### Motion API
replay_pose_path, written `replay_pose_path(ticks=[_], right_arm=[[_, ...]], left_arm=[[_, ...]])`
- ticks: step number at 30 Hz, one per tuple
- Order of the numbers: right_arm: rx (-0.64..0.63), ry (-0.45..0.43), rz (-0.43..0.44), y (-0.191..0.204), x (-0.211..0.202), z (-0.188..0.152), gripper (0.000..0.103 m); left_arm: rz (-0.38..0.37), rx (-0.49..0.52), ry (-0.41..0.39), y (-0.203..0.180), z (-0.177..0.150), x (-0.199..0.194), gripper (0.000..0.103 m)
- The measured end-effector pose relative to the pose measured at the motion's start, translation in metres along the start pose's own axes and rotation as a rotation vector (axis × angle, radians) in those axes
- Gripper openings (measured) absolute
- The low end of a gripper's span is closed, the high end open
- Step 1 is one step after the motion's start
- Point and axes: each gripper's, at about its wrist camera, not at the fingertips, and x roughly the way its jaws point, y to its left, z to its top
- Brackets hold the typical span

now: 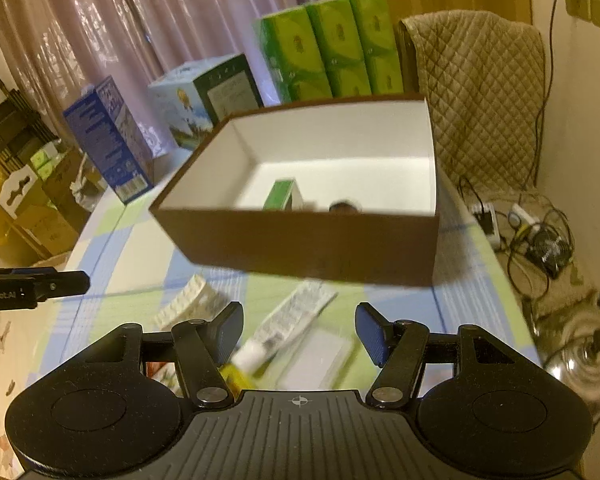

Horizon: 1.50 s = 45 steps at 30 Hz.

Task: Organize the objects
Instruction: 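Withdraw both tools from the box back toward the table items, then grasp the white pill bottle with the left tool and lift it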

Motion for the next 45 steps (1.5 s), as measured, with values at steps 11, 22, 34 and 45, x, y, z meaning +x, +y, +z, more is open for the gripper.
replay_pose_path(ticks=[11,22,34,45], right_arm=[[0.007,0.091,-0.02,0.039,0.007,-0.047,0.059],[0.049,0.175,-0.088,0.038,0.007,-0.081,0.059],[0.136,0.196,-0.144,0.019,0.001,-0.099,0.059],[0.177,0.197,-0.159,0.009,-0.001,-0.103,0.059]], left_arm=[[0.008,0.027,0.09,0.04,-0.061,-0.011,0.073],[-0.074,0.106,0.233,0.033,-0.116,0.016,0.064],[-0.14,0.218,0.314,0.01,-0.137,0.052,0.045],[-0.139,0.264,0.343,0.002,-0.141,0.073,0.023]])
